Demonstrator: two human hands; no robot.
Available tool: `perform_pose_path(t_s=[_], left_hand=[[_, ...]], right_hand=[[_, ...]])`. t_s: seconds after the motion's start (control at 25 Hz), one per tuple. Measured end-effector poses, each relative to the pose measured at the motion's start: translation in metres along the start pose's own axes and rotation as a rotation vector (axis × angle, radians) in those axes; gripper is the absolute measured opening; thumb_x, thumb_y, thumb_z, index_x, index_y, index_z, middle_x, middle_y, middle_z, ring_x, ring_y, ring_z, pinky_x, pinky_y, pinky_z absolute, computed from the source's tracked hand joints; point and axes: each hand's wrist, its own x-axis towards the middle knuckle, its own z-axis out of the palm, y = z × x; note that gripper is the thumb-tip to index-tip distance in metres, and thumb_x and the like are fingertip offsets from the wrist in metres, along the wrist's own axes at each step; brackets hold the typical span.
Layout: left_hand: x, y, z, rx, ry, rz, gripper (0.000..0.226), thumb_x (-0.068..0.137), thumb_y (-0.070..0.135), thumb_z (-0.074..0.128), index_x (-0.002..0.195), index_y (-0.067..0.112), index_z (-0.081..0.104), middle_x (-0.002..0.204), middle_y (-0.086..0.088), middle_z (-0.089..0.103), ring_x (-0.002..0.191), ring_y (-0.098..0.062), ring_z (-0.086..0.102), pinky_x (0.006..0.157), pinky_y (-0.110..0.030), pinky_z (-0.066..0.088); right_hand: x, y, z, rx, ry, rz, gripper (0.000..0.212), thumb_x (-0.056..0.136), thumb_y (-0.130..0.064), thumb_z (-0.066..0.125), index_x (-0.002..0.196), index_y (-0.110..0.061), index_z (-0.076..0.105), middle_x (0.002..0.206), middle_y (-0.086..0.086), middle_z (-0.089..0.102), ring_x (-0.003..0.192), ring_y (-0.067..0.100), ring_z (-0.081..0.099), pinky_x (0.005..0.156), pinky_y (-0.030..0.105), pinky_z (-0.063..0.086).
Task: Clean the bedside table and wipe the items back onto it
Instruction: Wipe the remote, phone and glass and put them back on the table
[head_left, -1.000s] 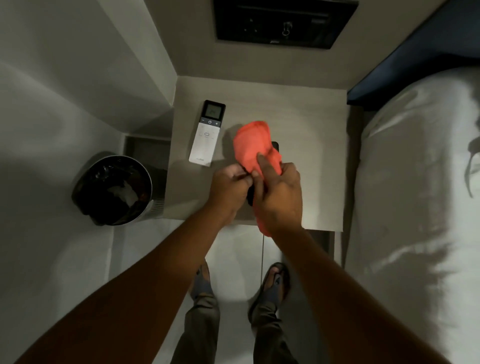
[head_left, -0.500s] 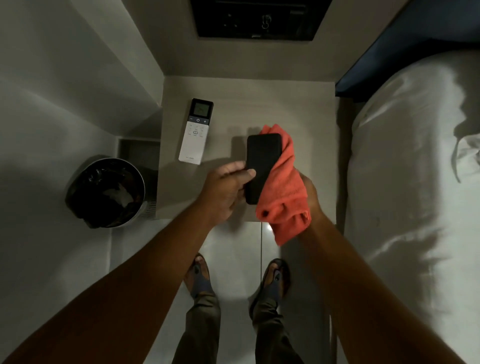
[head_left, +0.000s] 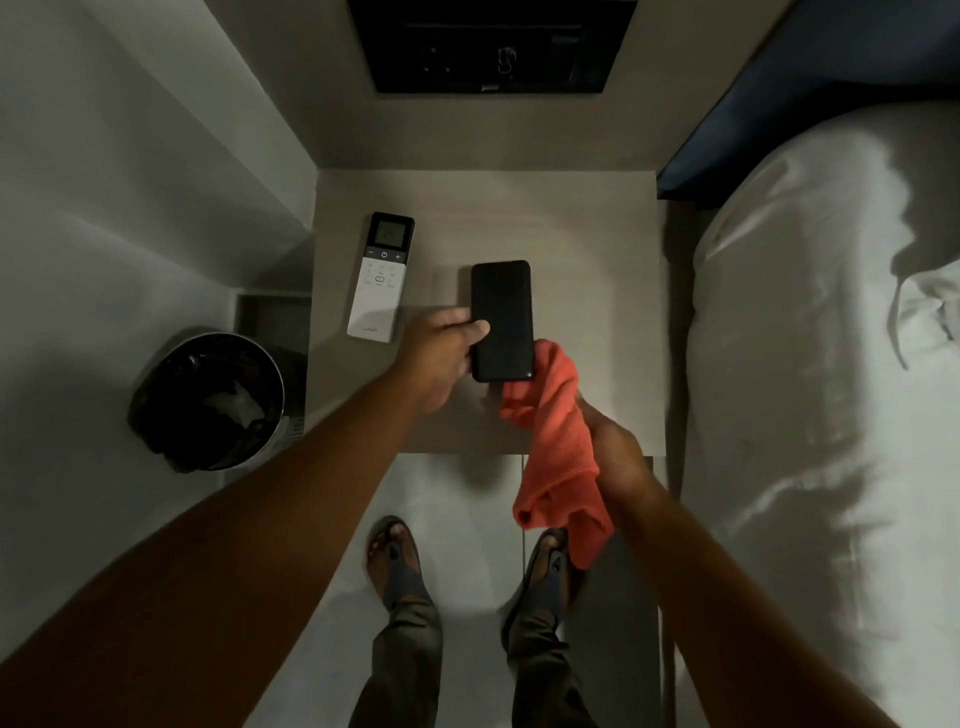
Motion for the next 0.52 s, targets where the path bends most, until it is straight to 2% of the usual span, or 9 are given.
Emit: perform_pose_path(t_s=[0.04, 0.12, 0.16, 0.24, 0.32, 0.44, 0.52], left_hand=[[0.011, 0.004, -0.003, 0.028, 0.064, -0.001, 0.025, 0.092, 0.001, 0.062, 0.116, 0.007, 0.064, 0.111, -0.013, 0.068, 0.094, -0.022, 0.070, 0.078, -0.035, 0.061], [0.031, 0.012, -0.009, 0.084, 0.179, -0.014, 0.027, 0.089, 0.003, 0.068, 0.114, 0.008, 0.064, 0.114, -0.014, 0.069, 0.098, -0.027, 0.070, 0.086, -0.045, 0.060], [0.040, 0.014, -0.011, 0.105, 0.213, -0.021, 0.029, 0.087, 0.003, 0.070, 0.116, 0.007, 0.064, 0.115, -0.015, 0.069, 0.098, -0.028, 0.070, 0.089, -0.047, 0.060], [0.051, 0.016, -0.013, 0.143, 0.246, -0.014, 0.030, 0.086, 0.002, 0.071, 0.115, 0.004, 0.065, 0.114, -0.017, 0.069, 0.092, -0.026, 0.070, 0.087, -0.045, 0.060], [0.058, 0.017, -0.012, 0.190, 0.267, 0.006, 0.029, 0.085, 0.004, 0.072, 0.114, 0.004, 0.066, 0.113, -0.016, 0.071, 0.094, -0.027, 0.071, 0.083, -0.041, 0.060], [0.061, 0.017, -0.007, 0.378, 0.328, 0.079, 0.032, 0.083, 0.016, 0.077, 0.113, 0.007, 0.068, 0.116, -0.014, 0.072, 0.104, -0.029, 0.070, 0.092, -0.042, 0.058], [0.060, 0.017, -0.005, 0.571, 0.399, 0.172, 0.031, 0.082, 0.024, 0.077, 0.108, 0.008, 0.070, 0.115, -0.013, 0.073, 0.107, -0.028, 0.069, 0.096, -0.039, 0.055]], right_hand=[[0.004, 0.001, 0.000, 0.079, -0.012, 0.004, 0.038, 0.101, -0.034, 0.054, 0.082, -0.017, 0.082, 0.078, 0.004, 0.080, 0.072, 0.017, 0.075, 0.063, 0.026, 0.061], [0.013, -0.003, 0.000, 0.116, 0.011, -0.020, 0.035, 0.103, -0.035, 0.051, 0.109, -0.012, 0.076, 0.103, 0.015, 0.078, 0.093, 0.030, 0.073, 0.085, 0.042, 0.061], [0.019, -0.006, -0.001, 0.103, 0.025, -0.045, 0.035, 0.104, -0.035, 0.049, 0.115, -0.011, 0.072, 0.106, 0.016, 0.076, 0.095, 0.033, 0.070, 0.089, 0.044, 0.059], [0.030, -0.010, -0.002, 0.029, 0.065, -0.120, 0.032, 0.105, -0.033, 0.047, 0.114, -0.012, 0.070, 0.102, 0.016, 0.072, 0.092, 0.031, 0.067, 0.088, 0.044, 0.057], [0.036, -0.014, -0.003, -0.052, 0.092, -0.173, 0.029, 0.106, -0.033, 0.046, 0.113, -0.016, 0.069, 0.107, 0.015, 0.071, 0.099, 0.032, 0.067, 0.093, 0.045, 0.057], [0.046, -0.014, -0.001, -0.283, 0.140, -0.308, 0.036, 0.107, -0.036, 0.043, 0.135, -0.023, 0.059, 0.125, 0.005, 0.064, 0.114, 0.026, 0.062, 0.099, 0.038, 0.051], [0.050, -0.012, 0.002, -0.549, 0.223, -0.457, 0.043, 0.106, -0.034, 0.042, 0.148, -0.025, 0.047, 0.127, 0.005, 0.050, 0.107, 0.018, 0.053, 0.100, 0.030, 0.041]])
